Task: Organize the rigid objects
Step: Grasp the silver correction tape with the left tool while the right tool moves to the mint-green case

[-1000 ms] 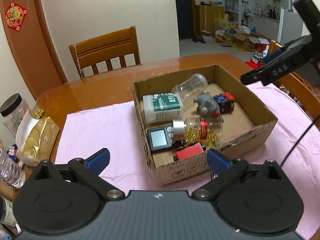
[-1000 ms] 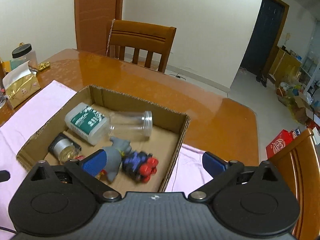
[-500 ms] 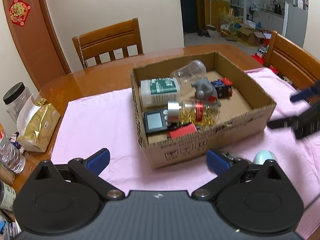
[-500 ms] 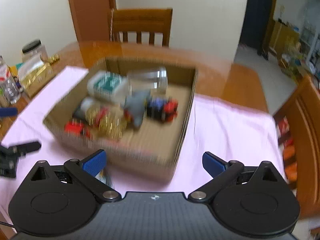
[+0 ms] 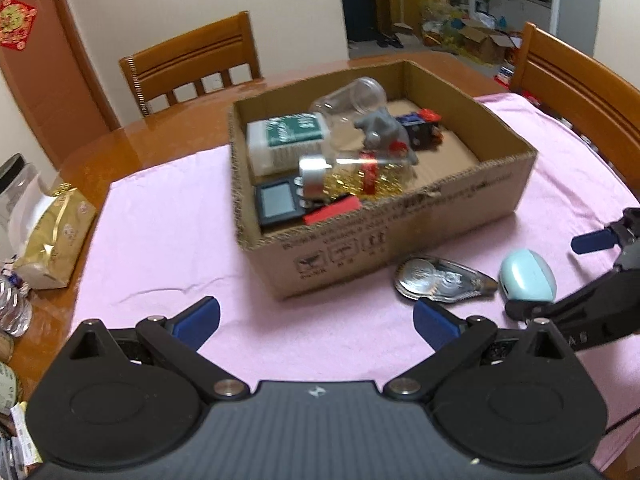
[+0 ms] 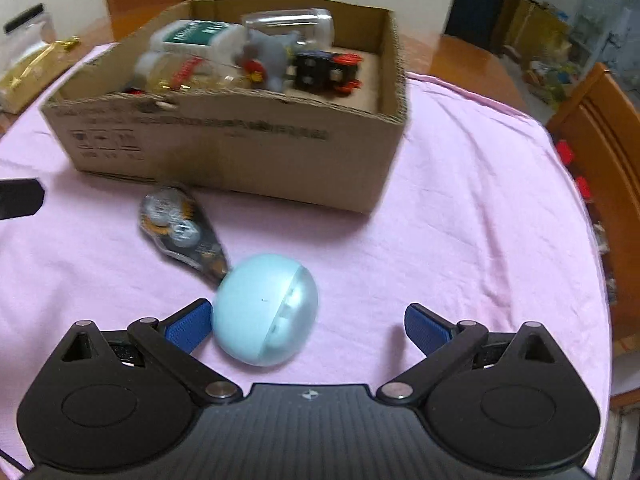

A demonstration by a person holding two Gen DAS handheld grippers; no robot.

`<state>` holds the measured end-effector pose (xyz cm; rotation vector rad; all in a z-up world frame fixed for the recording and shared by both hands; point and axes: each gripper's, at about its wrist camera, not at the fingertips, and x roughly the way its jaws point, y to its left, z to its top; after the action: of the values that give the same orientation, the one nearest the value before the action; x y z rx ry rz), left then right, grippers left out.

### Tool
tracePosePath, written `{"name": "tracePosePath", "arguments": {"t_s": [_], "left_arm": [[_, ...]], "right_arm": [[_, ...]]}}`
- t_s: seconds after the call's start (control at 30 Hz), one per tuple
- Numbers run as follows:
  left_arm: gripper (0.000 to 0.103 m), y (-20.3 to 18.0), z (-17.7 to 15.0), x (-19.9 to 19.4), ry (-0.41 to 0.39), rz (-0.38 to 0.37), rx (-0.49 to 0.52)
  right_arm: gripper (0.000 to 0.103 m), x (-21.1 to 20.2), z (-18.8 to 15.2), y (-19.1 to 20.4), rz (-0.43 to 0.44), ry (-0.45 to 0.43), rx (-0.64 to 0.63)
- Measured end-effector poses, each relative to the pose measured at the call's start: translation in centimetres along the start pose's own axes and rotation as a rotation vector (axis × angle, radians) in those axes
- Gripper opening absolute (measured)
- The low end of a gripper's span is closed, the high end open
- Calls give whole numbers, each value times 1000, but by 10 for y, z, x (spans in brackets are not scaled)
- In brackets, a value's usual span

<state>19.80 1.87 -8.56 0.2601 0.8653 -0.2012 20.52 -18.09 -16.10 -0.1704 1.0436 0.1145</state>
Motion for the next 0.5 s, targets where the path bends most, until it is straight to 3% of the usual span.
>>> {"name": "tracePosePath", "arguments": {"t_s": [0.13, 0.5], "left_arm": [[102, -9, -1, 9, 12, -41, 21], [99, -43, -10, 52, 29, -202, 95]], "right_arm": [[103, 2, -4, -19, 28, 19, 59], [103, -2, -15, -31, 95, -26, -52]]}}
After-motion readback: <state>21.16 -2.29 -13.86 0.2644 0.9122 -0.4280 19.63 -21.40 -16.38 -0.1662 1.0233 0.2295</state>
